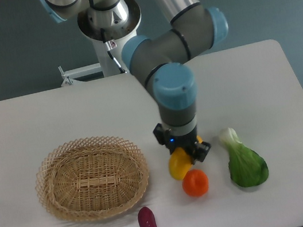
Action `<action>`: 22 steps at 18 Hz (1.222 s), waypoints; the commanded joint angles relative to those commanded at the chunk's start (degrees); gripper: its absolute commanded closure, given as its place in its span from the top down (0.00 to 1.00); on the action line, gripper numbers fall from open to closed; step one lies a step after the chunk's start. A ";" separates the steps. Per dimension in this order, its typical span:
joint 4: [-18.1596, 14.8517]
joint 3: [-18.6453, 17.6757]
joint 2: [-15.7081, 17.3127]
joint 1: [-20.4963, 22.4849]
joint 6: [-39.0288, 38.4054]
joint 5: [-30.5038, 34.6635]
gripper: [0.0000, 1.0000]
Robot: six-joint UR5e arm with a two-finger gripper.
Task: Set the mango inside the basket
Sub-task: 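Carry the mango over the wicker basket and lower it inside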
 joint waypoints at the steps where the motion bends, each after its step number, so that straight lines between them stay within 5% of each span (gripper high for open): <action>1: 0.00 0.00 0.09 -0.97 -0.09 -0.17 0.40; 15: 0.53 -1.41 -0.61 -14.06 -7.73 0.53 0.41; 22: 4.12 -4.48 -1.58 -18.90 -10.02 1.49 0.58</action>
